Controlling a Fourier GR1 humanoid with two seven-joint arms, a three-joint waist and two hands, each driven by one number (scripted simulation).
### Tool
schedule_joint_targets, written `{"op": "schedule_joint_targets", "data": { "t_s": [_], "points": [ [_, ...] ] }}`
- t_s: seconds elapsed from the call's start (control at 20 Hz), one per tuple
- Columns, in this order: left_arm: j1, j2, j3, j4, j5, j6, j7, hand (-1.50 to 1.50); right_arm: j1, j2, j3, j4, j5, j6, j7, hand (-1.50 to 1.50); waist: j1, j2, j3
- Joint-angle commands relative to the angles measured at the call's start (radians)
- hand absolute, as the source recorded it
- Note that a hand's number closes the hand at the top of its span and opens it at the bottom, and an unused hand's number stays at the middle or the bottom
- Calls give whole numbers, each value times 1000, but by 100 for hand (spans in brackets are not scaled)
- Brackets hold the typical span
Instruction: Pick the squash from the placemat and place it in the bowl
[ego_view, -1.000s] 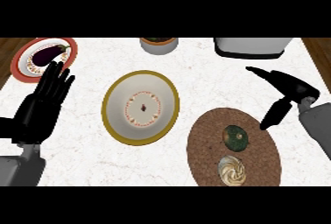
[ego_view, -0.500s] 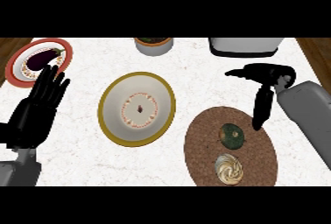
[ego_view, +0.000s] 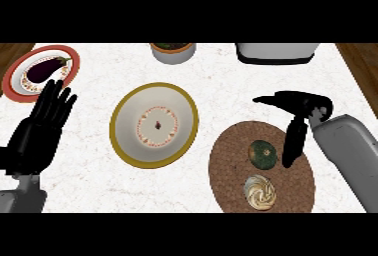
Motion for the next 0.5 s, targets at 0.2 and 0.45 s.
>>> {"op": "schedule_joint_targets", "data": {
  "t_s": [0.2,0.45],
  "points": [
    [-30,-68,-28,-45,-61,45,57,0,134,40,-7,-153,155,-84,-42,-150,1,1,1],
    [-25,-51,43,11,-60,-30,23,0,170,37,-50,-177,235,-60,-115,-150,2,2,0]
  ]
}}
